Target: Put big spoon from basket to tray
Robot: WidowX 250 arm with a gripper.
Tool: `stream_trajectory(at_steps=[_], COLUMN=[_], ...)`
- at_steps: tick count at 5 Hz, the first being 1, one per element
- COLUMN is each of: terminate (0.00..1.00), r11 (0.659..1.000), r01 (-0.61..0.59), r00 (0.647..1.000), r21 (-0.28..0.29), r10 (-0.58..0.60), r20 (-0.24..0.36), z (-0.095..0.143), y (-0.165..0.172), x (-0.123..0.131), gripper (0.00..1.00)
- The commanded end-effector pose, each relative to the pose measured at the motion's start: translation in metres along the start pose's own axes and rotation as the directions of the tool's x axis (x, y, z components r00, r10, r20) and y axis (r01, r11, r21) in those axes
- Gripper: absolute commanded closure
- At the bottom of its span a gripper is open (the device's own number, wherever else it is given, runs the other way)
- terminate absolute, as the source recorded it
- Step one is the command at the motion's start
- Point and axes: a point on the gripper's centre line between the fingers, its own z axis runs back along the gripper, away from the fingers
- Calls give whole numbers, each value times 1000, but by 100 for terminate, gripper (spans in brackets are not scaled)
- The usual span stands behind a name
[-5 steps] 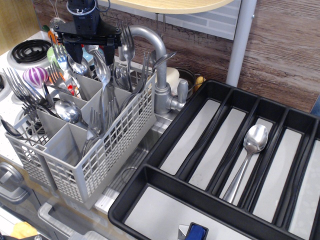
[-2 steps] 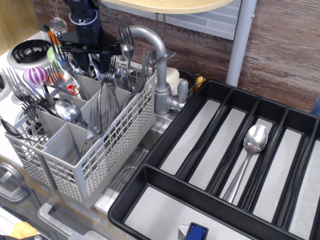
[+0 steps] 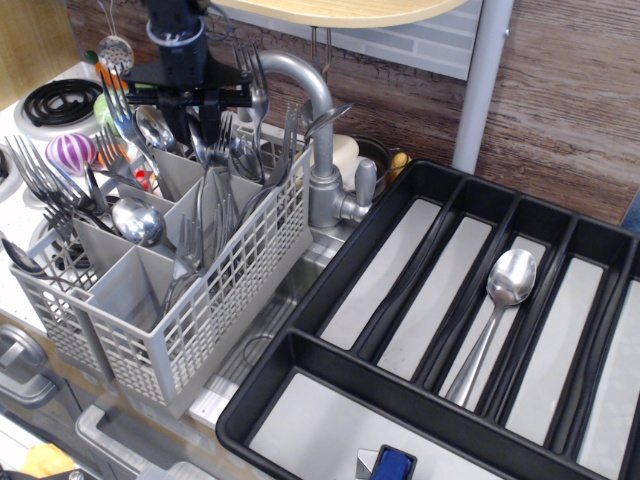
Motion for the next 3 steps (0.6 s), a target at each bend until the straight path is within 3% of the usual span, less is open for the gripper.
stream_trajectory(at_steps=[1, 2, 3], terminate=[0, 0, 0], r11=[994, 986, 971], r01=[-97, -164, -233], r00=[986, 972, 930], r21=[53, 22, -51], r10=[89, 157, 238], r20=[139, 172, 281], z=[82, 126, 147], y=[-3, -17, -47], x=[3, 3, -8], gripper=[100, 100, 100])
